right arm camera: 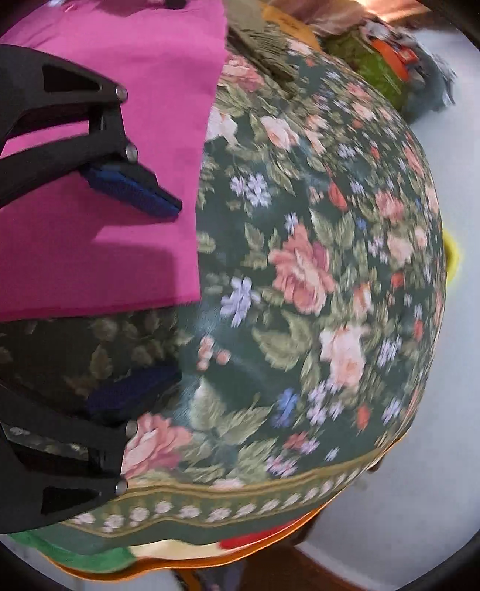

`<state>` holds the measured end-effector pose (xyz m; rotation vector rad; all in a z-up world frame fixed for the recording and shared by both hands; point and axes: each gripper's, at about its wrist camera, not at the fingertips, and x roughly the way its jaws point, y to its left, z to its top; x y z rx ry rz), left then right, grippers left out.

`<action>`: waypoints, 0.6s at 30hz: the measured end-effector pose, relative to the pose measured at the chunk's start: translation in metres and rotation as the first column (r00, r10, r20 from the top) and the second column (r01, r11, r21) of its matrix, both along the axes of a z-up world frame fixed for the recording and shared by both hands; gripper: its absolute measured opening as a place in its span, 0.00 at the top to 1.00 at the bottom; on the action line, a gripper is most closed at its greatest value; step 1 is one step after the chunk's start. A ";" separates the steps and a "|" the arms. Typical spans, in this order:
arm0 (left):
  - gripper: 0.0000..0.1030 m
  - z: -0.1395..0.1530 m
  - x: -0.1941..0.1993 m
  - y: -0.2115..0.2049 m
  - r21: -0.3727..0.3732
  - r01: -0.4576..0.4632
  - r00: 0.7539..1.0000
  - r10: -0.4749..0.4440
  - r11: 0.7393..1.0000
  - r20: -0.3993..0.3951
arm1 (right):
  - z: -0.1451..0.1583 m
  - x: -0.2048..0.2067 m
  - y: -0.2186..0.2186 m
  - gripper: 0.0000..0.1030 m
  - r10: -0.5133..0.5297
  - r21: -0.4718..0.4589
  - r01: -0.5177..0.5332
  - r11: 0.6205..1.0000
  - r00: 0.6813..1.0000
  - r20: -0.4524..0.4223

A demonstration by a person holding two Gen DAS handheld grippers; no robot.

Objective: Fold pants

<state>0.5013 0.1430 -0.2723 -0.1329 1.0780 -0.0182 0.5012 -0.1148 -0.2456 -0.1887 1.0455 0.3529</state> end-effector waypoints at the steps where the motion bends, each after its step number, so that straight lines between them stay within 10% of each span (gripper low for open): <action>1: 0.19 -0.001 0.001 -0.001 -0.009 0.008 1.000 -0.008 1.000 0.002 | -0.001 -0.003 0.003 0.48 0.021 -0.009 -0.020 1.000 1.000 0.012; 5: 0.40 0.001 -0.001 0.000 -0.086 0.016 0.999 -0.014 0.996 0.030 | -0.003 -0.010 0.006 0.91 0.051 -0.012 -0.050 0.999 0.998 0.029; 10: 0.66 0.008 -0.003 0.001 -0.118 0.015 0.999 -0.009 0.993 0.046 | -0.003 -0.007 0.004 0.97 0.034 -0.018 -0.034 0.999 0.998 0.043; 18: 0.76 0.044 -0.018 -0.020 0.030 0.069 0.992 -0.071 0.997 0.105 | 0.041 -0.018 -0.008 0.98 0.007 0.040 -0.011 0.999 0.993 0.118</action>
